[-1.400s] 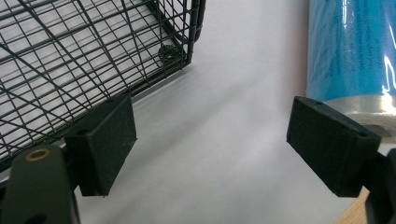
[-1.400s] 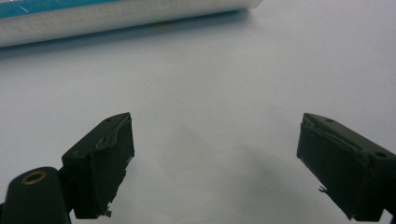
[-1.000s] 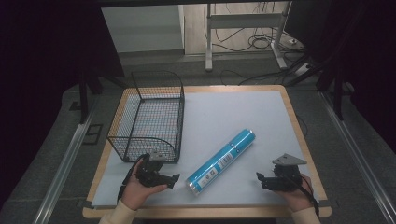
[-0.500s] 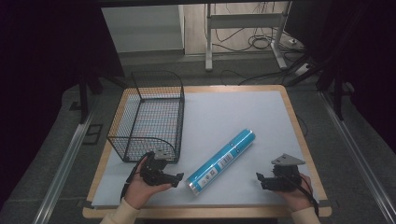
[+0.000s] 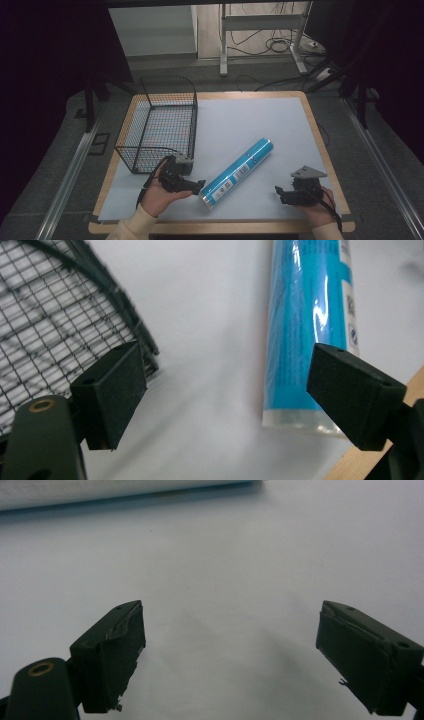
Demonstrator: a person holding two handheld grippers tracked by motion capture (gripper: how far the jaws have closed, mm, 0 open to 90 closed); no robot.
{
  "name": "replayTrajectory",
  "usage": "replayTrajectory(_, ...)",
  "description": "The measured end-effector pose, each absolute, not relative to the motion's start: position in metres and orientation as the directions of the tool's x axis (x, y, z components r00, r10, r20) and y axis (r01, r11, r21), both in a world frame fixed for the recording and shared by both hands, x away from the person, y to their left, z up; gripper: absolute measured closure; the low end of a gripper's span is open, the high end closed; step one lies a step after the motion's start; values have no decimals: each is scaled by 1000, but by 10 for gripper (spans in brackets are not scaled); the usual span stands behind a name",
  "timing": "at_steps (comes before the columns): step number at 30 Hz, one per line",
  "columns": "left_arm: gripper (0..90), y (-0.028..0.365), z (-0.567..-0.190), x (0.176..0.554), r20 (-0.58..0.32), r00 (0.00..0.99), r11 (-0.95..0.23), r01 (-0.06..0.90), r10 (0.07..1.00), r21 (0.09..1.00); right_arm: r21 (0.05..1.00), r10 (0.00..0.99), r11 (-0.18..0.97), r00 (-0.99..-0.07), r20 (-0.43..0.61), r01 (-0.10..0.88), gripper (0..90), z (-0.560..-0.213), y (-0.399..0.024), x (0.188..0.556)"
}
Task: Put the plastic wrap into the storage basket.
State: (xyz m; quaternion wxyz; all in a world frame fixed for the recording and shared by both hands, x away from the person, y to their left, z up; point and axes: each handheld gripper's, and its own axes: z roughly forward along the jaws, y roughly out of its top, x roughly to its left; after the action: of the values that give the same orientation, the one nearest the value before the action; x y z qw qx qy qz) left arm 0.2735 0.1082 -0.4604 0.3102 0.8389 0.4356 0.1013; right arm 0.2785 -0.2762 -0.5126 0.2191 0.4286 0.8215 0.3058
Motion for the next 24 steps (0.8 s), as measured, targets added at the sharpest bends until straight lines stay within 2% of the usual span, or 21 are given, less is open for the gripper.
replayTrajectory(24, 153, 74, -449, 286, -85, 651, -482, 637, 754, 602, 692, 837, 447, -538, -100, 567, 127, -513, -277, 278)
